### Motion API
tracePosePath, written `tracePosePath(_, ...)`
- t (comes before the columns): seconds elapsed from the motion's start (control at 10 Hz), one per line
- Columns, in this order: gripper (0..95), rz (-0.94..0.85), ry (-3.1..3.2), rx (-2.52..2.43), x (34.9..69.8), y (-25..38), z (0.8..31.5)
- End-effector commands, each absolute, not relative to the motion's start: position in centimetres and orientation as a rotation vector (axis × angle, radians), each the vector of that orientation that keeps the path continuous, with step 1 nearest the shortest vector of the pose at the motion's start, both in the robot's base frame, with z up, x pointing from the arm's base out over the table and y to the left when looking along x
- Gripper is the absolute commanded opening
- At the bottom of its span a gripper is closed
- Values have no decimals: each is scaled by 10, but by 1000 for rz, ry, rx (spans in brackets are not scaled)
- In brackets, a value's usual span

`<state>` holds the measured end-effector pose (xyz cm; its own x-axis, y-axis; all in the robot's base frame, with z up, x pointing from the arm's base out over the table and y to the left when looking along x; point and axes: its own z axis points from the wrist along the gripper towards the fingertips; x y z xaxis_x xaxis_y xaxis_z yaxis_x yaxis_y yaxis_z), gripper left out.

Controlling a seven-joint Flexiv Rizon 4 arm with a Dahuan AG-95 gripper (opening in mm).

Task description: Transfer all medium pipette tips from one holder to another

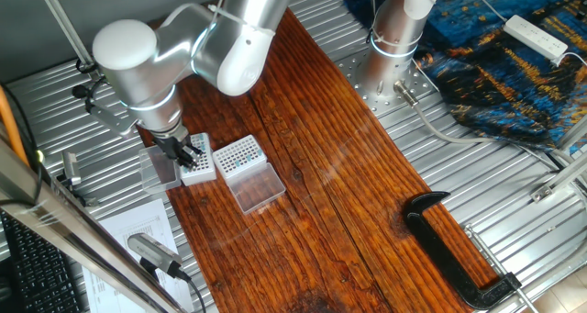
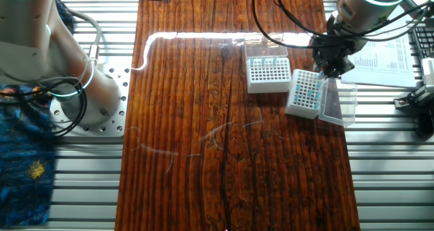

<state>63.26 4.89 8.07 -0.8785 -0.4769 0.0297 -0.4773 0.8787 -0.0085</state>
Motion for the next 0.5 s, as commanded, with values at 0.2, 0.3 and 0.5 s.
tracePosePath(0.2, 0, 24, -3028, 759, 634, 49, 79)
tracePosePath(0.3, 0, 23, -3031, 756, 634, 49, 79)
tracePosePath(0.5, 0, 23, -3031, 756, 634, 49, 79)
